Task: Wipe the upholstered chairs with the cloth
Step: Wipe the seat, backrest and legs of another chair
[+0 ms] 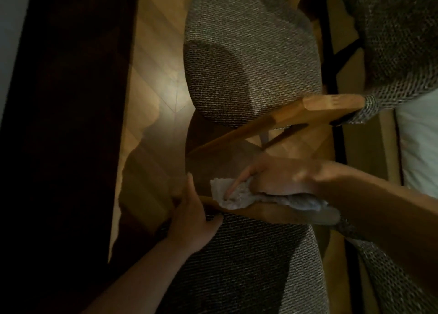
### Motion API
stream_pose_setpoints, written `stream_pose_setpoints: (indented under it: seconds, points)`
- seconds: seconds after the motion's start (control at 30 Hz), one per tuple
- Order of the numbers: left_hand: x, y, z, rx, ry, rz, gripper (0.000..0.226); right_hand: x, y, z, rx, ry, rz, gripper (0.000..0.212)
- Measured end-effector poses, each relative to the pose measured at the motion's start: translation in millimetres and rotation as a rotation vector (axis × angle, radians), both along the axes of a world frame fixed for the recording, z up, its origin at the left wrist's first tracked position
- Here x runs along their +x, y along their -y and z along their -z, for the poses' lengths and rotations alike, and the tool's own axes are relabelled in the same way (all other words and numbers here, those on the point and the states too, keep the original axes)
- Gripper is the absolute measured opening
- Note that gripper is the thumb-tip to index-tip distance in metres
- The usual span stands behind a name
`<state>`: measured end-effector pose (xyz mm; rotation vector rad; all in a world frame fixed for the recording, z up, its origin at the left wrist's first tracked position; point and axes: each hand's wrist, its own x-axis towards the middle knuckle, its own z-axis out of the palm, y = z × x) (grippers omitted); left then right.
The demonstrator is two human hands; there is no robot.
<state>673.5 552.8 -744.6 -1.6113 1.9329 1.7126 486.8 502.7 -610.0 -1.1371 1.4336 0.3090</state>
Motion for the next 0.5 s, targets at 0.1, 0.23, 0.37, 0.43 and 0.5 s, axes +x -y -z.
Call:
stream_pose_setpoints:
  seconds: [0.1, 0.23, 0.37, 0.43, 0.5]
  points:
    - [0, 15, 12, -0.062, 0.019, 0.169, 0.119, 8, 13, 30, 0.113, -0.005, -0.050, 0.038]
    - [2, 13, 19, -0.111, 0.104, 0.247, 0.124, 18, 24, 81, 0.200, -0.067, -0.134, 0.039]
    - [0, 12, 22, -0.266, 0.200, 0.232, 0.132, 24, 29, 110, 0.252, -0.071, -0.161, 0.044]
    - [-1, 11, 21, -0.294, 0.230, 0.261, 0.132, 23, 29, 101, 0.241, -0.061, -0.163, 0.043]
    - [-1, 12, 18, -0.276, 0.241, 0.282, 0.131, 13, 22, 79, 0.188, -0.031, -0.158, 0.040]
